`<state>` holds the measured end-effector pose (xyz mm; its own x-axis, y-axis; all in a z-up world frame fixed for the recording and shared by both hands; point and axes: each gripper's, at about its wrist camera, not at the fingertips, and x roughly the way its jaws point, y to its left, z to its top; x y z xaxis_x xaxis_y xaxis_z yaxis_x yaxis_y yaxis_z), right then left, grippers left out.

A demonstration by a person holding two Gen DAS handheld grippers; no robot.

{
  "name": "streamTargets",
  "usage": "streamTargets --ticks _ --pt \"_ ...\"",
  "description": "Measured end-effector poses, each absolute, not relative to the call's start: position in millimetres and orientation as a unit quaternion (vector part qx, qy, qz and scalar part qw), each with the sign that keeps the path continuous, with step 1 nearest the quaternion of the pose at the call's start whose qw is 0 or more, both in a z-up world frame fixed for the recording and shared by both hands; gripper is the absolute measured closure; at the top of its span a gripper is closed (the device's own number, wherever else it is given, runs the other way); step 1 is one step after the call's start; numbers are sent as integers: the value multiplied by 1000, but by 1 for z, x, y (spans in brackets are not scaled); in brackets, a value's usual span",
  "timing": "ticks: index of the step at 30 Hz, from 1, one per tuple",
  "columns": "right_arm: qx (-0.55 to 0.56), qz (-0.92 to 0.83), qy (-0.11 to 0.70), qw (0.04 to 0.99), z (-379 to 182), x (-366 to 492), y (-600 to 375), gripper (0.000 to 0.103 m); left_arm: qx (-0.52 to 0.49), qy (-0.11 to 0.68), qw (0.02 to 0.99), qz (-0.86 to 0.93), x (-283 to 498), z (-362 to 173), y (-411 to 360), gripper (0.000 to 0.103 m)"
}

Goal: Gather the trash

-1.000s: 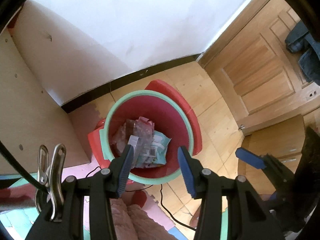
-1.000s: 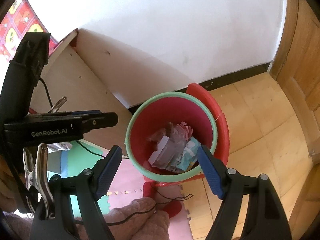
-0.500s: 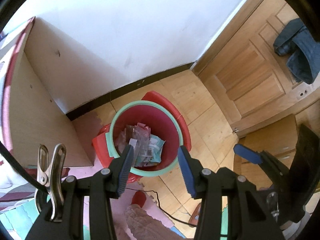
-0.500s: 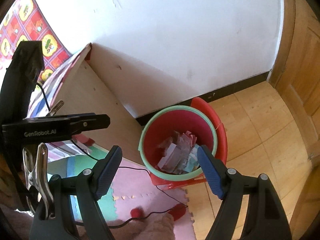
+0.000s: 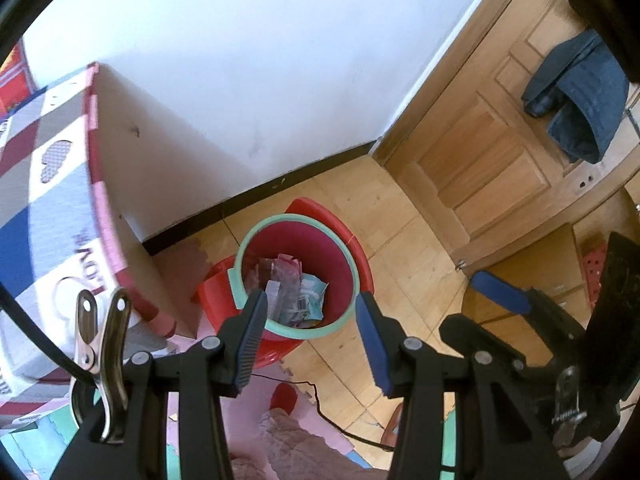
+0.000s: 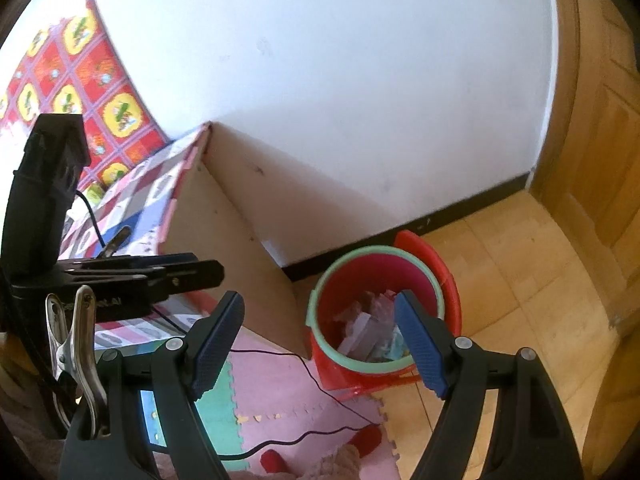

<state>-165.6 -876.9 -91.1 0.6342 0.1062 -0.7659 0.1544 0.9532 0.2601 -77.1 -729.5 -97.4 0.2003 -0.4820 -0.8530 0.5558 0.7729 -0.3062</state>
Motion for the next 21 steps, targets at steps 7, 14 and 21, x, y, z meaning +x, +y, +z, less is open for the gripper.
streamTargets --ticks 7,14,21 --pt "146 9 409 901 -58 -175 -834 24 21 522 787 -328 -90 -66 -687 55" --pt "138 35 396 907 -38 -178 -793 24 9 507 807 -303 -103 -41 -639 55" --pt "122 68 389 911 -21 -177 -746 24 -4 496 826 -270 -114 -22 -582 55"
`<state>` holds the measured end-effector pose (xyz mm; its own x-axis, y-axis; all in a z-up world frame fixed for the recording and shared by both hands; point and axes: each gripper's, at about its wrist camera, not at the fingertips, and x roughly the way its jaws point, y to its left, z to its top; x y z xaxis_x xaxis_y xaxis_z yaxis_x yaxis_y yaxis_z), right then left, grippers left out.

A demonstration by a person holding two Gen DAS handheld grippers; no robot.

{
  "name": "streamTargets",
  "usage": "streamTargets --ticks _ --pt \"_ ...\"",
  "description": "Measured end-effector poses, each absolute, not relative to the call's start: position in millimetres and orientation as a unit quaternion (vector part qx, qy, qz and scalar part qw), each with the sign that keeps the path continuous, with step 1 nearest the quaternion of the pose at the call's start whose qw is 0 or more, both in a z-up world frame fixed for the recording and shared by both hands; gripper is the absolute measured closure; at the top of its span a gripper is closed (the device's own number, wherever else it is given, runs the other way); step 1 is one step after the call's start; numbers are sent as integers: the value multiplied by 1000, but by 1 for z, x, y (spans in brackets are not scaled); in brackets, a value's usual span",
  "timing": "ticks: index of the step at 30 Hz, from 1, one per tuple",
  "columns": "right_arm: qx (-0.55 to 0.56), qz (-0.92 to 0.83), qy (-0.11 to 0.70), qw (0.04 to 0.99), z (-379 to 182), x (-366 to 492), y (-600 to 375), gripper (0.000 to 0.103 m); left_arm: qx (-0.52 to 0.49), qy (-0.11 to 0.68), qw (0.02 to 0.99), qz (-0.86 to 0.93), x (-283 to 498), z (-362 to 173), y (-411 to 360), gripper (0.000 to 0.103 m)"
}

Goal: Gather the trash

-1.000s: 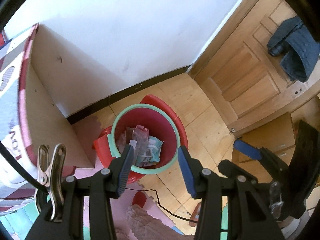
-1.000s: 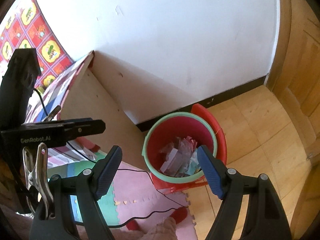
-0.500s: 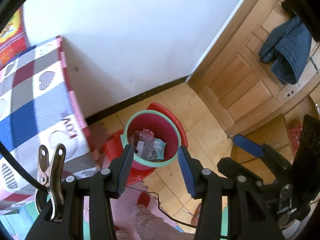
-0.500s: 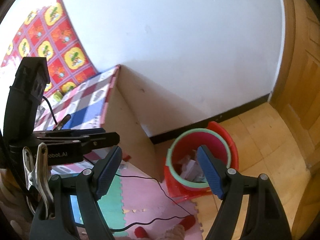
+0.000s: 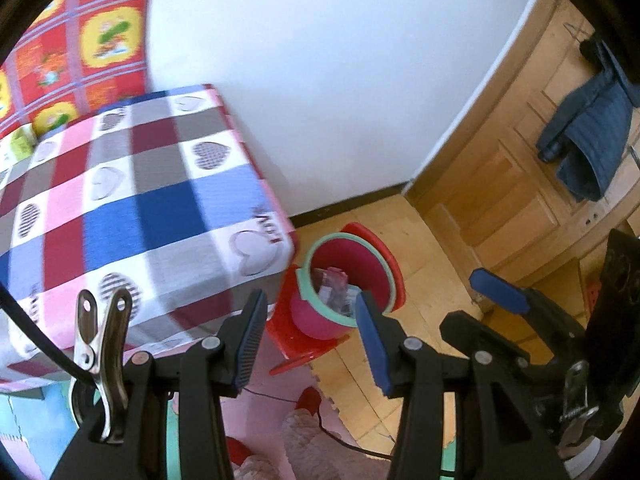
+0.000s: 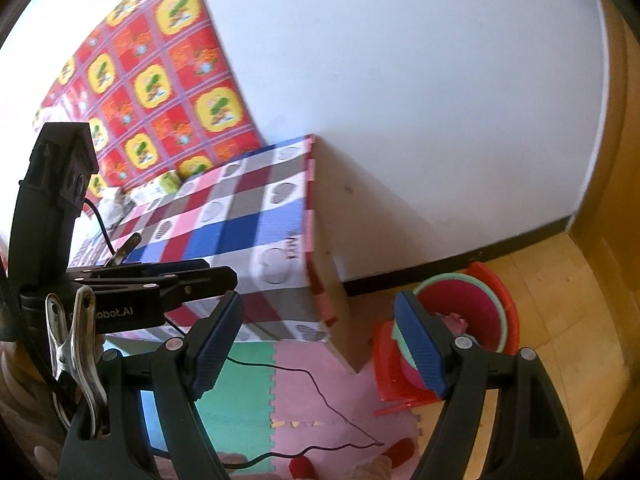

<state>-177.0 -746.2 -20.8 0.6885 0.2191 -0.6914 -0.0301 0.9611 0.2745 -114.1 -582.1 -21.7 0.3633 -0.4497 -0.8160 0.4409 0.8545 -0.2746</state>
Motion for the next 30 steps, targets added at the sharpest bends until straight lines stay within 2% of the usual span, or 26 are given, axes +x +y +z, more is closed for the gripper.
streamTargets --ticks 30 --pt "43 263 380 886 24 -123 -492 24 -91 436 895 -30 -139 50 -291 55"
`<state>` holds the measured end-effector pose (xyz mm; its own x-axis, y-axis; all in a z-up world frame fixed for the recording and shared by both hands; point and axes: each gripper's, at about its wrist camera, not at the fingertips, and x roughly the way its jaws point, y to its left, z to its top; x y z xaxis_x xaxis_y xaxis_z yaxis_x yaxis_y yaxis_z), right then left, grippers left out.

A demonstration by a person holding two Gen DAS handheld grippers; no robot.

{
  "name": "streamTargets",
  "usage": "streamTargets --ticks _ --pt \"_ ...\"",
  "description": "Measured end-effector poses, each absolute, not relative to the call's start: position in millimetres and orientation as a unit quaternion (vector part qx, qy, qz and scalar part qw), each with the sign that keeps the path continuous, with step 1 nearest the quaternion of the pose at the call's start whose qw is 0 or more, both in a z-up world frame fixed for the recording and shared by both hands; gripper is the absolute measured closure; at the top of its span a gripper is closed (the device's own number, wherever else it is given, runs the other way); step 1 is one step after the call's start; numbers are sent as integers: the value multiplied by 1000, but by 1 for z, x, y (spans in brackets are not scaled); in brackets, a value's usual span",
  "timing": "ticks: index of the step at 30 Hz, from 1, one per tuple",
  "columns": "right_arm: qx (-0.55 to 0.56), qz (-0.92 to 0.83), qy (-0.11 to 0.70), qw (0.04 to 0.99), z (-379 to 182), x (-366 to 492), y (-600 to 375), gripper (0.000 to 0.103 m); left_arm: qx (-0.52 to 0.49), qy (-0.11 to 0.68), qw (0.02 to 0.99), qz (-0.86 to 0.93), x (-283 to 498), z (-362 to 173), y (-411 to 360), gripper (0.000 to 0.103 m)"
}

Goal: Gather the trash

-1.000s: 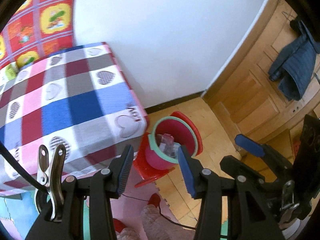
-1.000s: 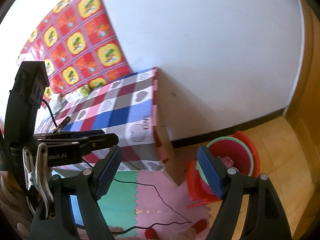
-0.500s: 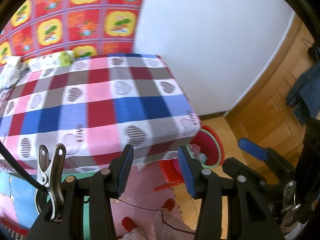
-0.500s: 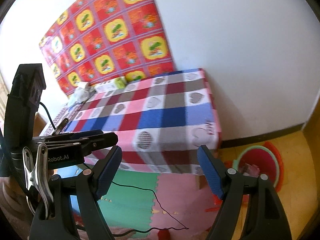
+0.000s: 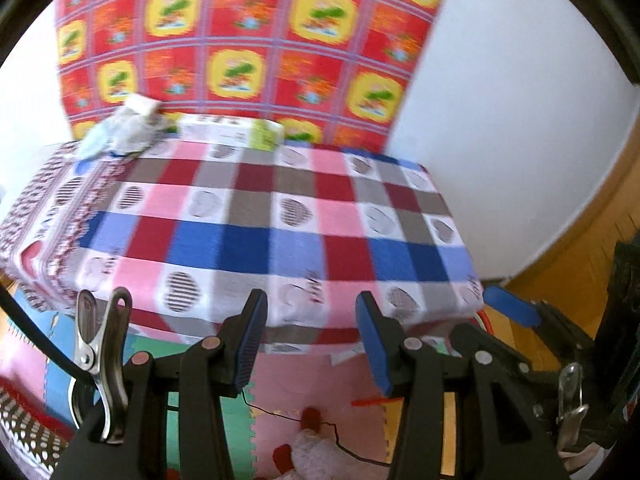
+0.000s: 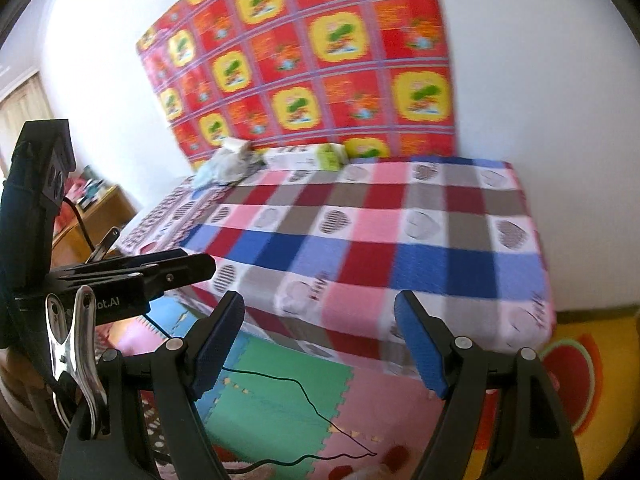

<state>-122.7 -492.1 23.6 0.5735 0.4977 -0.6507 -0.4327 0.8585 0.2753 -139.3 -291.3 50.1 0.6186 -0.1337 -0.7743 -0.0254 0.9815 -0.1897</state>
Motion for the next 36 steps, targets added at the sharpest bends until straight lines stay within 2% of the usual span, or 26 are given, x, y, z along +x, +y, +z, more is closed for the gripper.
streamTargets --ticks 18,36 --pt "7 381 377 844 31 -35 -346 24 -141 420 890 106 -93 62 -129 55" --pt "7 416 391 821 33 58 -242 24 -164 411 878 182 -35 65 -16 55"
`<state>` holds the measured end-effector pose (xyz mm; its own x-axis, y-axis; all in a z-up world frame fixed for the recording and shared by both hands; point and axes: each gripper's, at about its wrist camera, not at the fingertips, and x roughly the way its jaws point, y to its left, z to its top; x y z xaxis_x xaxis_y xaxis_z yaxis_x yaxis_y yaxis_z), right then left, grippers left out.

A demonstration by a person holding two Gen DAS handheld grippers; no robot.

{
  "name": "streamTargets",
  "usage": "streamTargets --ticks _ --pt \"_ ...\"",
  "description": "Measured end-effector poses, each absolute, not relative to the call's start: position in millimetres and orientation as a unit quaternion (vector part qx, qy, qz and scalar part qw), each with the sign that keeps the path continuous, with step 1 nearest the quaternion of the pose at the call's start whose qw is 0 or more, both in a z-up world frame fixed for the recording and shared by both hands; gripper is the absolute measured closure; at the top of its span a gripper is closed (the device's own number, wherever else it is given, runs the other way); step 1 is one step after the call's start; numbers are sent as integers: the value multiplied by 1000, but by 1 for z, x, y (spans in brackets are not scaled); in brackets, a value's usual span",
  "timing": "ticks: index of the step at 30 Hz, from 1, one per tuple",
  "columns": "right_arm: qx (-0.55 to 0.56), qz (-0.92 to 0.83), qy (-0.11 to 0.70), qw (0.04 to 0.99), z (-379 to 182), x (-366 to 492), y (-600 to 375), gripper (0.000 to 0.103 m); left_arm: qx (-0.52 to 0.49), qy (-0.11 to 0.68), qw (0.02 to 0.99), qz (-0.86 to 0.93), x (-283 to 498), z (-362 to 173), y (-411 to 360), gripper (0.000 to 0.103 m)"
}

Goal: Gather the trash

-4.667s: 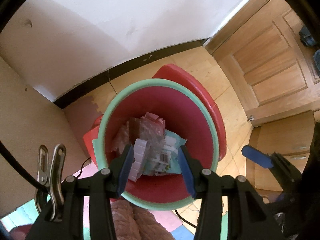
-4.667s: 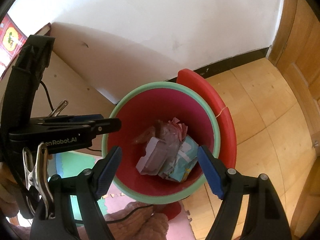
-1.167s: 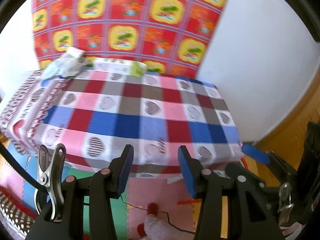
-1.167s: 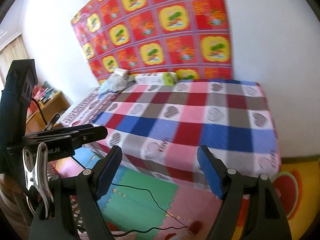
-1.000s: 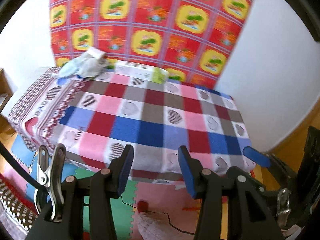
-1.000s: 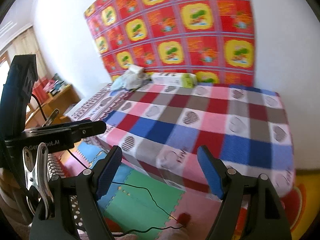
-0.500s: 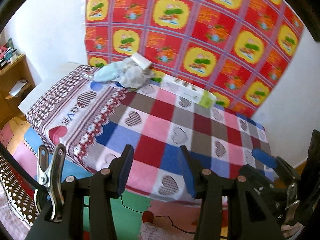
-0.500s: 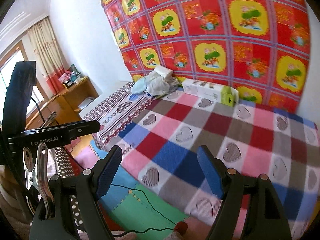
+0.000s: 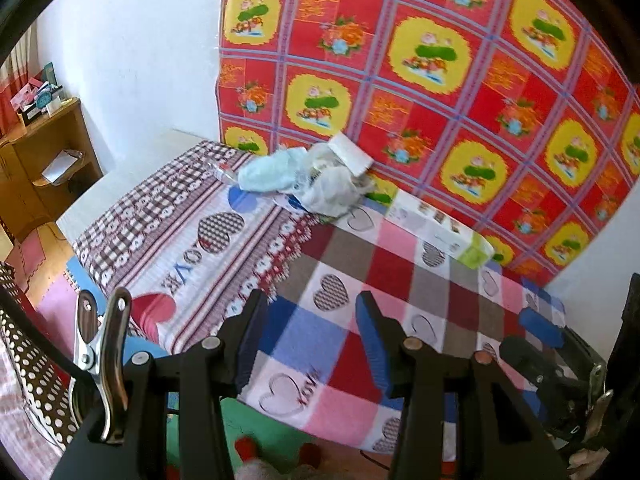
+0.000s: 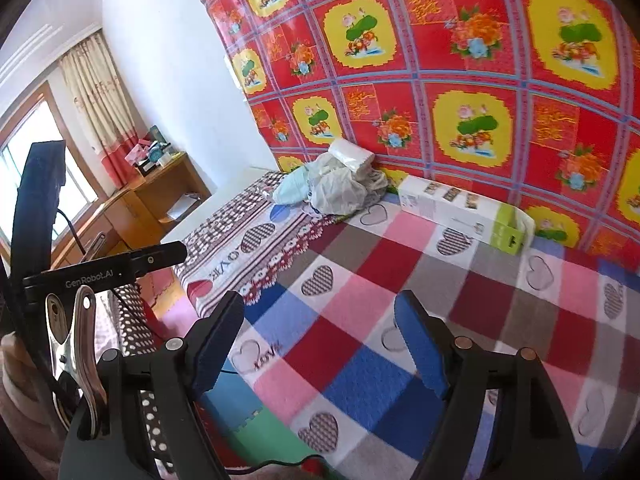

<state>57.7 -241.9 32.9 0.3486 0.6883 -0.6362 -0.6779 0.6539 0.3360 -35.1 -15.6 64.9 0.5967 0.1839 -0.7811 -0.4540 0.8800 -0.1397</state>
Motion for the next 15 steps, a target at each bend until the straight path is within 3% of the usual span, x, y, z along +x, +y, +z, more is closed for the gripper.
streamTargets --ticks 15 --pt "38 369 408 834 22 111 -156 24 -183 438 870 133 49 43 94 55"
